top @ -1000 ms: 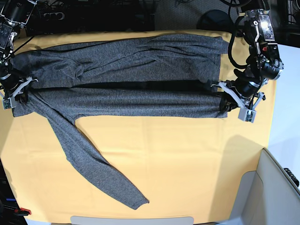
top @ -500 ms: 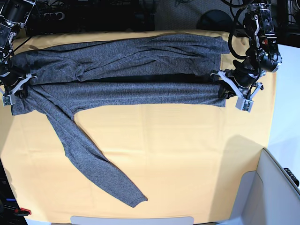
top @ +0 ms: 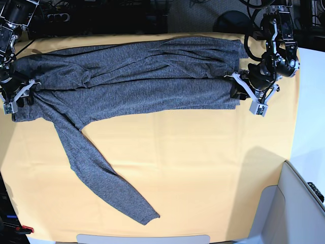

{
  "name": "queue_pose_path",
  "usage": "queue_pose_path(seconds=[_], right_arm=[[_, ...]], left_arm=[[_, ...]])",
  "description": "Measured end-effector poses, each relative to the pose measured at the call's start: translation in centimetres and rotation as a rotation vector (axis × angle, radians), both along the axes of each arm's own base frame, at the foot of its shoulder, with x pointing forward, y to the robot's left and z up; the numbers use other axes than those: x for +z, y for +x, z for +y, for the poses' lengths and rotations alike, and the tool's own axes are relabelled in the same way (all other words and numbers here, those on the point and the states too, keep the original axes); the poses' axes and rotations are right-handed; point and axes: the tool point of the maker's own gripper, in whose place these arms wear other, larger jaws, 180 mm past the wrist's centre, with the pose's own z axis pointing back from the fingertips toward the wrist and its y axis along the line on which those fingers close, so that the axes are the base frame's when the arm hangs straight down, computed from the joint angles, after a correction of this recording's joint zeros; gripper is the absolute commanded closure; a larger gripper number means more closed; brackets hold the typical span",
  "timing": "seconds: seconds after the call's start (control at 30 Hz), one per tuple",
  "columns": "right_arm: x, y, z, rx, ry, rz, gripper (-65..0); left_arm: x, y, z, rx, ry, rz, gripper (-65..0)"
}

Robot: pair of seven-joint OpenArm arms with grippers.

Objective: Fold the T-shirt properly
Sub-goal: 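Open the right gripper and release the folded edge, then move the right gripper to the loose sleeve and grasp it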

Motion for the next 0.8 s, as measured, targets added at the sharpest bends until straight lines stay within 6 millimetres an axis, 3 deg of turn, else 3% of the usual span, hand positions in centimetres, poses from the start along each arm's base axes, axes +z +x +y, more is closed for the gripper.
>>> queue_pose_path(seconds=[0.1, 0.33, 0.5, 0.67, 0.8], right_arm=[[-0.1, -0.1, 0.0, -0.001, -0.001, 0.004, -25.2], [0.7, 0.3, -0.2, -0.005, -0.007, -0.017, -25.1], [5.6, 2.8, -0.2, -0.029, -0.025, -0.178, -25.1], [9.1, 5.4, 2.3, -0.002, -0.009, -0.304, -25.1], [10.8, 8.0, 4.5, -0.008, 0.057, -0.391, -25.1]], left_arm=[[0.0, 0.0, -0.1, 0.000, -0.003, -0.001, -23.6], [0.0, 0.0, 0.0, 0.003, -0.001, -0.002, -23.6], [0.6, 0.2, 0.1, -0.004, 0.009, -0.017, -23.9], [2.8, 0.8, -0.7, -0.026, 0.014, -0.087, -23.9], [3.2, 0.9, -0.7, -0.027, 0.016, -0.098, -24.0]])
